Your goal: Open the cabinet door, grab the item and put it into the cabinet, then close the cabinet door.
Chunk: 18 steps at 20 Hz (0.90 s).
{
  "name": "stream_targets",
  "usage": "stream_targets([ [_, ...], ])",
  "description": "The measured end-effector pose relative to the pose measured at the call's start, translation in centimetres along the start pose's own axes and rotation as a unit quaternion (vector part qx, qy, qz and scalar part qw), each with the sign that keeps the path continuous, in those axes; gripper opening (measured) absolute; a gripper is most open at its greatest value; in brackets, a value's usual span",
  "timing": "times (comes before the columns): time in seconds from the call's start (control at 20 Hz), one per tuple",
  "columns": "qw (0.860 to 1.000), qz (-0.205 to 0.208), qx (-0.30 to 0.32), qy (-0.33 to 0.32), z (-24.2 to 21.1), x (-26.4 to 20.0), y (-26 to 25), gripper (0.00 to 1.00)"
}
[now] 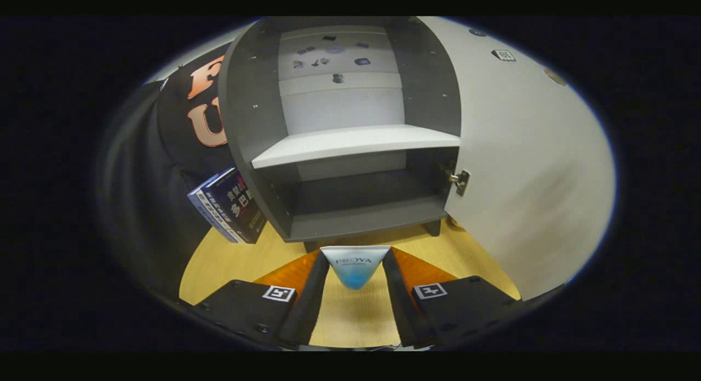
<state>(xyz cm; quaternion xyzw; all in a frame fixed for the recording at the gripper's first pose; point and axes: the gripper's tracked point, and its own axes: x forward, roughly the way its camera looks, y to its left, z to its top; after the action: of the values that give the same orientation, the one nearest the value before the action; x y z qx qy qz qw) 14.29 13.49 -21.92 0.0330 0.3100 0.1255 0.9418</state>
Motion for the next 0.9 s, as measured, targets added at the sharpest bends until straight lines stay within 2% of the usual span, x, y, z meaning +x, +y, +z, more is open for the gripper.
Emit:
stream_targets([
  [0.45, 0.996, -0.002, -0.051, -0.072, 14.5, -0.2, 2.2, 0.64],
  [0.65, 0.993, -0.006, -0.063, -0.095, 18.9, 0.8, 2.6, 0.65],
  [0.9, 0.992, -0.016, -0.071, -0.107, 21.9, 3.5, 2.6, 0.64],
])
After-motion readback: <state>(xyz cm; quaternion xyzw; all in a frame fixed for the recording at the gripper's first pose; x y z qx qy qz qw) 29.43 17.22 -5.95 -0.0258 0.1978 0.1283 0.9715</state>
